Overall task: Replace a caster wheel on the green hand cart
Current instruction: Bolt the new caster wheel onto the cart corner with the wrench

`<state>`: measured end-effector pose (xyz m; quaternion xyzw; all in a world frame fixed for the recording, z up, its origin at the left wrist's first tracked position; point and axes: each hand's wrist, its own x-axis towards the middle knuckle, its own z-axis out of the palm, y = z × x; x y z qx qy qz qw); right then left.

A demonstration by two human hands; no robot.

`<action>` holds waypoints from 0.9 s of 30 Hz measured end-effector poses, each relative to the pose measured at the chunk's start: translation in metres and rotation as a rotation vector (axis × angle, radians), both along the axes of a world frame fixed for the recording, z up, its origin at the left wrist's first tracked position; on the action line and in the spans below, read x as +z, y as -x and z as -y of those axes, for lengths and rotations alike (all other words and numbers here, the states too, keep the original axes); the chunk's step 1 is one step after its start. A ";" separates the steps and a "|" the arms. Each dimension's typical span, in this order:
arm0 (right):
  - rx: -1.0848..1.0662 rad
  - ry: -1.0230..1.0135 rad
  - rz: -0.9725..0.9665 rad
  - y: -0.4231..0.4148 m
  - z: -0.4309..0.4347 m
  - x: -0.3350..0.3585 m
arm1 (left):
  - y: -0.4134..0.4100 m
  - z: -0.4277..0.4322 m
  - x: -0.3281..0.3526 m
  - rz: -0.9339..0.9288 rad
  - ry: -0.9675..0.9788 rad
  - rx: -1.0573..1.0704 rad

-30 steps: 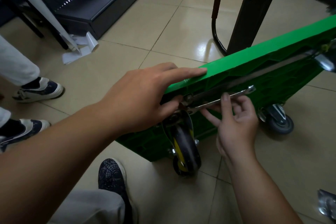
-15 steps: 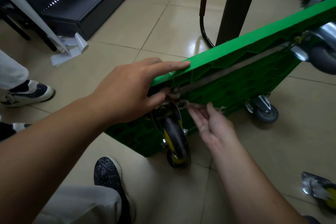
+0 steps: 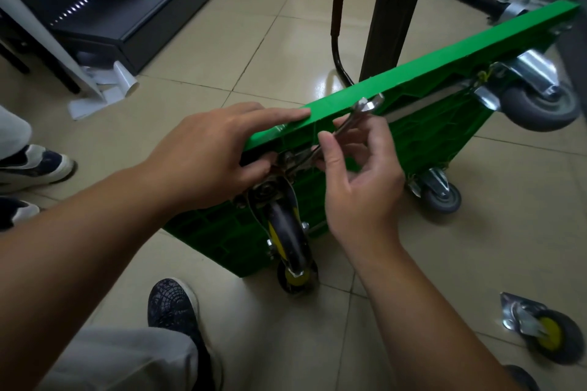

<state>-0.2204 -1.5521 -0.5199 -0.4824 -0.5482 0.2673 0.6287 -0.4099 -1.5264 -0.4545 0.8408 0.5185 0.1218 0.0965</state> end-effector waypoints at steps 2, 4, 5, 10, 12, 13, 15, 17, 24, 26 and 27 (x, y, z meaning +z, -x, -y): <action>0.004 -0.005 0.070 0.000 -0.002 -0.002 | 0.000 0.000 0.000 0.000 0.003 -0.001; 0.004 0.017 0.070 -0.001 -0.003 -0.004 | 0.001 -0.001 0.000 0.007 0.006 0.001; 0.007 0.024 0.062 -0.001 -0.003 -0.004 | 0.001 -0.001 0.000 0.009 0.007 0.001; 0.041 0.123 0.019 0.002 -0.011 -0.002 | 0.001 -0.003 -0.001 0.004 0.010 0.000; 0.030 0.235 -0.168 0.001 -0.014 -0.005 | 0.000 -0.003 -0.001 0.000 0.014 0.007; 0.026 0.298 -0.280 0.001 -0.014 -0.007 | 0.000 -0.002 0.000 0.003 0.016 0.010; 0.027 0.408 -0.482 0.001 -0.012 -0.012 | 0.000 -0.001 0.001 0.006 0.019 0.009; 0.018 0.453 -0.616 0.001 -0.012 -0.016 | -0.001 0.000 0.002 0.006 0.022 0.007; 0.001 0.276 -0.350 0.004 -0.015 -0.007 | -0.002 0.001 0.003 -0.009 0.015 0.007; -0.006 0.241 -0.254 0.007 -0.013 -0.006 | -0.002 0.000 0.002 -0.007 0.011 0.004; -0.016 0.248 -0.255 0.008 -0.012 -0.007 | -0.002 0.000 0.002 -0.007 0.010 0.005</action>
